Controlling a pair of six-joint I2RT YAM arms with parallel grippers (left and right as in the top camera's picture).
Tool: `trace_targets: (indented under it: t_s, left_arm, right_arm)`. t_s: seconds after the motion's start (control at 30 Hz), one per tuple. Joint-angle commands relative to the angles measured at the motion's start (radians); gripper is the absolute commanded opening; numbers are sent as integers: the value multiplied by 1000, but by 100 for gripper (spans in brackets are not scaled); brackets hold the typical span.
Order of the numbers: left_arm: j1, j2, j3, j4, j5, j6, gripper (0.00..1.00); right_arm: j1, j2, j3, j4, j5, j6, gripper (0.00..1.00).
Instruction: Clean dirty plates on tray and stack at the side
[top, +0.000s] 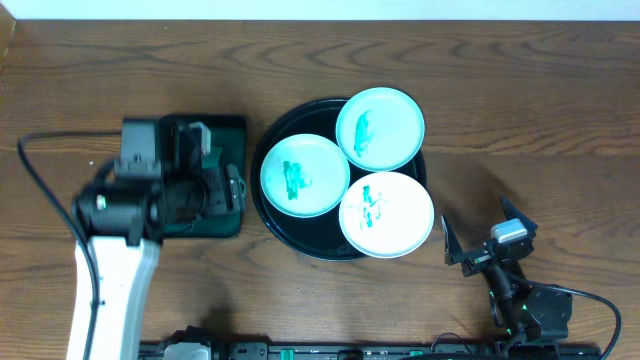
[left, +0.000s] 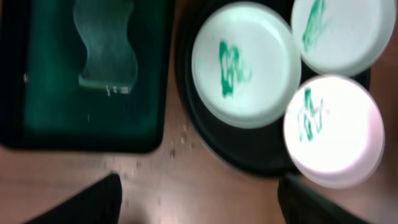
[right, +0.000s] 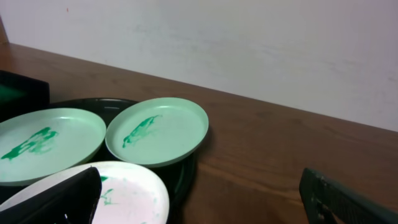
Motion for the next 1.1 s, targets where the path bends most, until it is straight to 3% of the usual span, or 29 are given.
trace_targets:
  t_s: [0.0,0.7,0.93,1.07]
  left_arm:
    - [-3,79,125,-83,6,6,80]
    - [-3,94,132,-126,61,6,80]
    - [-3,94,132,-110,61,6,80]
    - [-3,95,132,-102,61,6,80]
  right_arm:
    - [-22,-3,-1,-5,6,-13,99]
    - [-22,-3,-2,23,4,-12,99]
    - [-22,-3,-1,46,-279,82,99]
    - [-22,-3,6,45,-427,266,99]
